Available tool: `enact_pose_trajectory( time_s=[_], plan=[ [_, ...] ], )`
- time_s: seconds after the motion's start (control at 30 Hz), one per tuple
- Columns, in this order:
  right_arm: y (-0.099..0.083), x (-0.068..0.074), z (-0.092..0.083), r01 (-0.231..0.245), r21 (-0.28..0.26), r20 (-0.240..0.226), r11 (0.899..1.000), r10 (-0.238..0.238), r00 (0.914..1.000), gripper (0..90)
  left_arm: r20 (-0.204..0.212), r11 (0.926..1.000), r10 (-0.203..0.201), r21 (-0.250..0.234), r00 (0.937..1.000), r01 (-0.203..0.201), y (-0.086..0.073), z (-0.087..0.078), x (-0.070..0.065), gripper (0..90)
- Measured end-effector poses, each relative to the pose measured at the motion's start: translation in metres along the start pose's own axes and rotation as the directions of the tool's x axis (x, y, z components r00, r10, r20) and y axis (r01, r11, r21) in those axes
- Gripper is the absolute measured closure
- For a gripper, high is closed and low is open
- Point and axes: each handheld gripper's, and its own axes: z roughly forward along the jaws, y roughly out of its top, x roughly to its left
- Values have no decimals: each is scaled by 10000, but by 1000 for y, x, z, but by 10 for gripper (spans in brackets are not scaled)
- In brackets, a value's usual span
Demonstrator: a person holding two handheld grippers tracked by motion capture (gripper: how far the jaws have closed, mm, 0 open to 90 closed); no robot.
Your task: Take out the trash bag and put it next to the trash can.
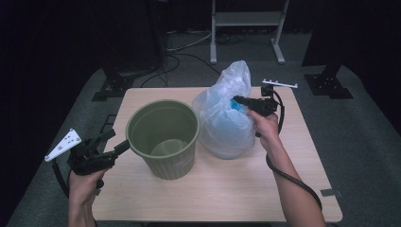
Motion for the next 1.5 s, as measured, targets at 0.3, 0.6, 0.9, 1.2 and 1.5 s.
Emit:
enact_pose_trajectory(
  time_s=[0.3,0.6,0.9,1.2,1.5],
  plan=[
    [-14,-1,24,249,494,300,9985,-264,9992,874,8,10000,-13,-51,10000,13,0,-2,0,160],
    [-35,-5,48,350,1011,318,9943,-383,9988,874,16,10000,-16,-15,10000,16,-1,0,0,160],
    [-49,-5,64,560,1359,234,9891,-597,9979,874,27,10000,-18,-26,10000,18,-1,-1,-1,160],
    [-58,-4,72,765,1607,108,9840,-792,9968,869,55,10000,-10,-37,10000,10,-1,-1,-1,160],
    [-57,-2,68,1081,1643,-49,9805,-1088,9941,737,83,10000,-28,-25,10000,28,-1,-1,-1,160]
  ],
)
